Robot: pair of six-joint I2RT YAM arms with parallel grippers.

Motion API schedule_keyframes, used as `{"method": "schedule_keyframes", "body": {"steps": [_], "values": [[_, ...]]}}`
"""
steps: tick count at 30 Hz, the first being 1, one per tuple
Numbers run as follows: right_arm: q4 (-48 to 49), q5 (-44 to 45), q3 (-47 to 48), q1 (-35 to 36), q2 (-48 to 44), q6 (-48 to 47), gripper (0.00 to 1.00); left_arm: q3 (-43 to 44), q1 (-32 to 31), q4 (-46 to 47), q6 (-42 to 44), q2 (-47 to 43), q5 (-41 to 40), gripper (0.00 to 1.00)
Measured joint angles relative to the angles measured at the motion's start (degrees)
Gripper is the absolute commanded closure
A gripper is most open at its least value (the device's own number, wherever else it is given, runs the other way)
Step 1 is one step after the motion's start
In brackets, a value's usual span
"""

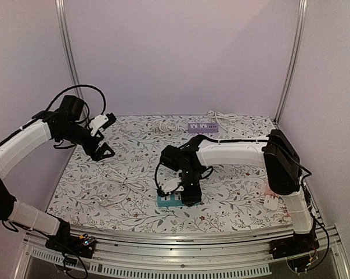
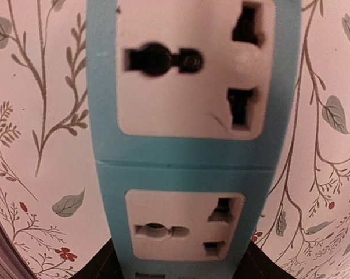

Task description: Insert the plug

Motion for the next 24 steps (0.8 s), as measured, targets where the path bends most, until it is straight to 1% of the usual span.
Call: {"method": "schedule_keyframes", "body": {"steps": [1,4,8,11,14,16,18,21,22,23,24], "values": [[-0.1,0.2,0.0,-0.1,0.0,0.0,0.02,-0.1,0.0,0.0,0.0,0.0,0.0,0.0],[0.0,0.7,0.0,-0.2,0.0,-0.7,0.01,-0.1,0.0,0.0,0.0,0.0,0.0,0.0],[2.0,1.9,-0.3,-0.2,-1.1,1.7,0.01,-0.1,0.0,0.0,0.0,0.0,0.0,0.01],[5.3,5.2,-1.6,-0.5,-6.4,8.0,0.01,-0.1,0.0,0.0,0.0,0.0,0.0,0.01],[8.0,10.1,-2.4,-2.7,-15.0,18.8,0.01,-0.2,0.0,0.0,0.0,0.0,0.0,0.0],[9.0,13.8,-4.4,-7.1,-22.8,28.8,0.01,-0.4,0.0,0.0,0.0,0.0,0.1,0.0],[9.0,16.7,-7.5,-12.8,-28.7,36.7,0.02,-0.6,0.0,0.0,0.0,0.0,0.3,0.0],[8.8,19.1,-17.5,-23.4,-36.2,48.5,0.07,-1.2,0.0,0.1,0.0,-0.2,0.8,0.0],[8.4,20.1,-21.5,-26.8,-37.9,51.7,0.06,-1.4,0.0,0.1,0.0,-0.2,1.0,0.01],[7.8,20.8,-25.0,-29.2,-38.9,54.3,0.02,-1.5,0.0,0.1,0.0,-0.2,1.1,0.01],[7.2,21.3,-27.9,-30.9,-39.6,56.6,0.01,-1.7,0.0,0.1,0.0,-0.2,1.3,0.0]]}}
